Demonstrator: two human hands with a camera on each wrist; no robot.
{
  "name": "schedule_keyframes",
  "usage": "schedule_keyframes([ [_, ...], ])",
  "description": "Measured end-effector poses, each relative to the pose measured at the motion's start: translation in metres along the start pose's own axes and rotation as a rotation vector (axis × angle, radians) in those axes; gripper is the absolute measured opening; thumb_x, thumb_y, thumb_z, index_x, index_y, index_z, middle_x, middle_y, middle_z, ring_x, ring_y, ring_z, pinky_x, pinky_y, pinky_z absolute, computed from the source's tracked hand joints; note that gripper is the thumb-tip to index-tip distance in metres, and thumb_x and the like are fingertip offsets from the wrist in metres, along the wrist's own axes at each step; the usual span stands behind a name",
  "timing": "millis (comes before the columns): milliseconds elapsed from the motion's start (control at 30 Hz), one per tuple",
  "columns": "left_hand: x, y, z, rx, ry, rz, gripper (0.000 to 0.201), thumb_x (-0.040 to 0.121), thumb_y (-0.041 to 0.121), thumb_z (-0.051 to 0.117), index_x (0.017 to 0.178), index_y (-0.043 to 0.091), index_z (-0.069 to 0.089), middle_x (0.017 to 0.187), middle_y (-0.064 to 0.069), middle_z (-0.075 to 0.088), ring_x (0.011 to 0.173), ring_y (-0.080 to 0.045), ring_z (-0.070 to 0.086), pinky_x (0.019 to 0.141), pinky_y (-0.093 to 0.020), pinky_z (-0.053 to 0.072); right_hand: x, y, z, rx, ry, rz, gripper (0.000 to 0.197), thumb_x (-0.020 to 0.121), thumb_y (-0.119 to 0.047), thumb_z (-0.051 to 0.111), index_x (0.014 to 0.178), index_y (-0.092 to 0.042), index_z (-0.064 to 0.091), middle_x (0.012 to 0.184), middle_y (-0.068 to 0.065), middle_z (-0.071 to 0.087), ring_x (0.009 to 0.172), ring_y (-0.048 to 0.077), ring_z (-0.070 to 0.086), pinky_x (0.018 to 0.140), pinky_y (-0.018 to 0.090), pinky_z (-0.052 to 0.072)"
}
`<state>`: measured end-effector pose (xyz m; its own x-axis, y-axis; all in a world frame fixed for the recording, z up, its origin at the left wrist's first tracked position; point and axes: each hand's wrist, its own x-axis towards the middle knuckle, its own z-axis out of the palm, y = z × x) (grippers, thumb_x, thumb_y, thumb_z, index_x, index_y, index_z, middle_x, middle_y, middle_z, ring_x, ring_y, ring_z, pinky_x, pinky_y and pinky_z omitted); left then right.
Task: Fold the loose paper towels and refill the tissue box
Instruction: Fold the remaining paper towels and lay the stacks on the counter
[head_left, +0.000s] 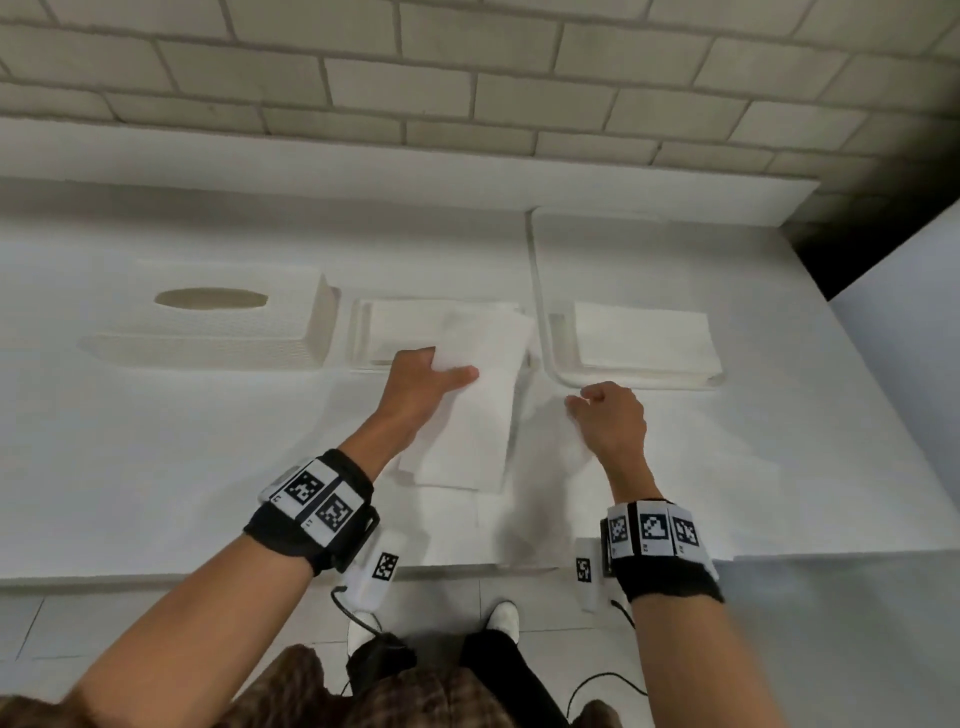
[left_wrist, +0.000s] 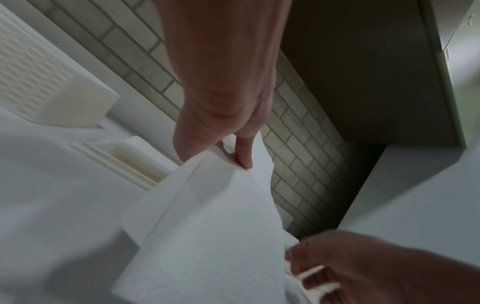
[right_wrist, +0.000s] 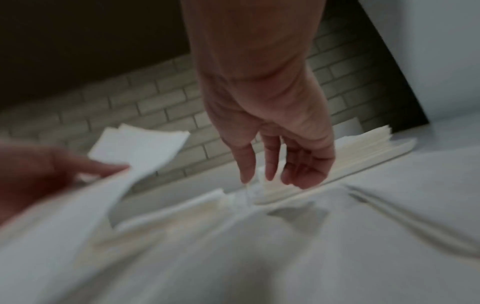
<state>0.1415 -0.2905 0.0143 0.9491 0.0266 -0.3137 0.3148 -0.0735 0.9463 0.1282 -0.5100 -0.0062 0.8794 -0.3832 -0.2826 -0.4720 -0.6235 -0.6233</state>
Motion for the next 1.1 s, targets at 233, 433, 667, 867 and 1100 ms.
schedule_keyframes([
  [233,0.009,-0.008,0.002,-0.044,-0.004,-0.067,0.023,0.090,0.029,0.062,0.096,0.006,0.065,0.100,-0.005,0.068,0.092,-0.021,0.063,0.087,-0.034,0.048,0.018,0.033,0.007,-0.387,-0.013,0.110,0.069,0.079,-0.041,0.074,0.135,-0.012,0.045,0.134,0.009,0.052,0.129,0.029,0.039,0.099,0.043,0.036],
  [433,0.015,-0.020,-0.004,0.001,0.002,-0.066,0.037,0.065,0.054,0.061,0.089,0.029,0.049,0.091,0.003,0.048,0.083,-0.016,0.043,0.077,-0.036,0.035,0.027,0.036,0.005,-0.109,-0.051,-0.002,0.048,0.081,-0.022,0.072,0.126,-0.013,0.059,0.121,0.012,0.063,0.115,0.031,0.056,0.089,0.037,0.046],
  [667,0.004,0.004,-0.012,-0.006,0.112,0.073,0.018,0.100,0.017,0.045,0.107,0.019,0.061,0.099,0.006,0.066,0.089,-0.008,0.061,0.079,-0.022,0.048,-0.001,-0.008,-0.046,0.658,-0.236,-0.163,0.020,0.080,-0.012,0.075,0.097,-0.002,0.069,0.096,0.016,0.075,0.081,0.029,0.071,0.074,0.042,0.055],
  [867,0.000,0.015,-0.008,-0.081,-0.029,-0.029,0.017,0.097,0.019,0.051,0.101,0.010,0.063,0.107,-0.004,0.068,0.102,-0.020,0.063,0.094,-0.031,0.045,-0.018,-0.058,-0.051,0.788,-0.409,-0.264,0.018,0.082,-0.011,0.073,0.100,-0.013,0.072,0.096,0.007,0.076,0.084,0.022,0.072,0.074,0.034,0.060],
  [1100,-0.021,0.010,0.000,-0.378,-0.339,-0.217,0.050,0.099,0.048,0.039,0.127,0.013,0.061,0.121,-0.008,0.070,0.113,-0.025,0.066,0.090,-0.035,0.054,-0.012,-0.060,0.000,0.610,-0.291,-0.196,0.017,0.079,-0.016,0.076,0.091,-0.007,0.068,0.089,0.010,0.072,0.073,0.021,0.069,0.070,0.034,0.057],
])
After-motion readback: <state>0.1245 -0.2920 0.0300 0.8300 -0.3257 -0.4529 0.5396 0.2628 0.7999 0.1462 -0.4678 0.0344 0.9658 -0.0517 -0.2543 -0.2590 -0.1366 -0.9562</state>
